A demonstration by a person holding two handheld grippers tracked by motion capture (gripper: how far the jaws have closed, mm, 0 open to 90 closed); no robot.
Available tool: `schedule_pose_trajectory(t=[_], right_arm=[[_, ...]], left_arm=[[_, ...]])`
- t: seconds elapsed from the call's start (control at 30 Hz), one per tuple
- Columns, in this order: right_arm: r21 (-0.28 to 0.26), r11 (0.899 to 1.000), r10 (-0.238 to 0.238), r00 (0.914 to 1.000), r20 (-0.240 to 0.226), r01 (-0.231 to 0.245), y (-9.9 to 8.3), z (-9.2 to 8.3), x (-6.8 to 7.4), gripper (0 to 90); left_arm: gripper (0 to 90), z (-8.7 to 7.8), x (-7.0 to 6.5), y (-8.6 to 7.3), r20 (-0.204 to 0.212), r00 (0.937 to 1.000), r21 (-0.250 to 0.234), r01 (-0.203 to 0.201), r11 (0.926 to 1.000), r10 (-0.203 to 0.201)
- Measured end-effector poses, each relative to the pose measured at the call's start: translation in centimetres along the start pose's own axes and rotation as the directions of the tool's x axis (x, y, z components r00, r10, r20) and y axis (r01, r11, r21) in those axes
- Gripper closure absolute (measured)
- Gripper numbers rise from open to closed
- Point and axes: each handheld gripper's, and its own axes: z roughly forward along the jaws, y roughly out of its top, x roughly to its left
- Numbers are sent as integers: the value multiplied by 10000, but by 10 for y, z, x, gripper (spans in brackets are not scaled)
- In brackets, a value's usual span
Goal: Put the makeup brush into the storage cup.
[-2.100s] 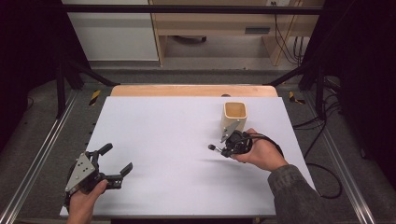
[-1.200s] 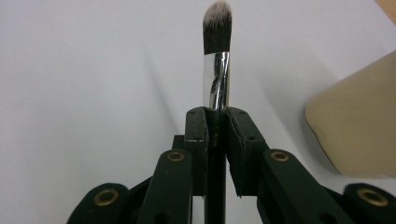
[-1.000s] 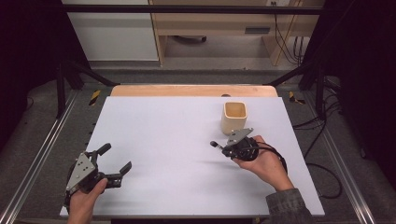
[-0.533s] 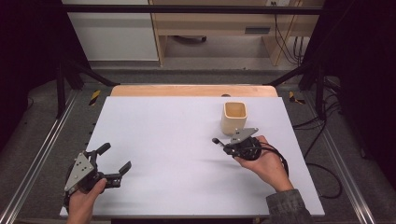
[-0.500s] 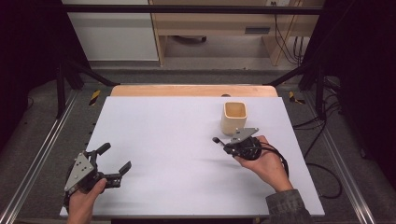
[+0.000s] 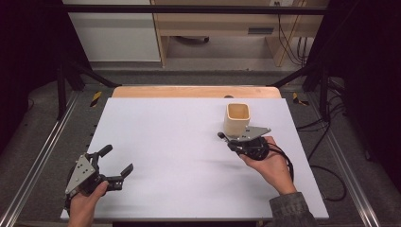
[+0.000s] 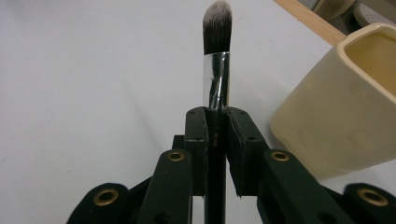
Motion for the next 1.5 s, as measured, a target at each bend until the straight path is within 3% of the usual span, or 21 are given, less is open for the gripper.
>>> schedule_pose_trajectory(t=[0.77, 1.5], right_arm=[[-1127, 9920, 600, 9977, 306, -562, 0, -12, -8, 793], [-2225, 9693, 1230, 9897, 726, -1042, 0, -25, -15, 794]], left_arm=[[6, 0, 0, 0, 3, 10000, -21, -1, 10000, 1], [6, 0, 0, 0, 8, 10000, -40, 11, 10000, -11]])
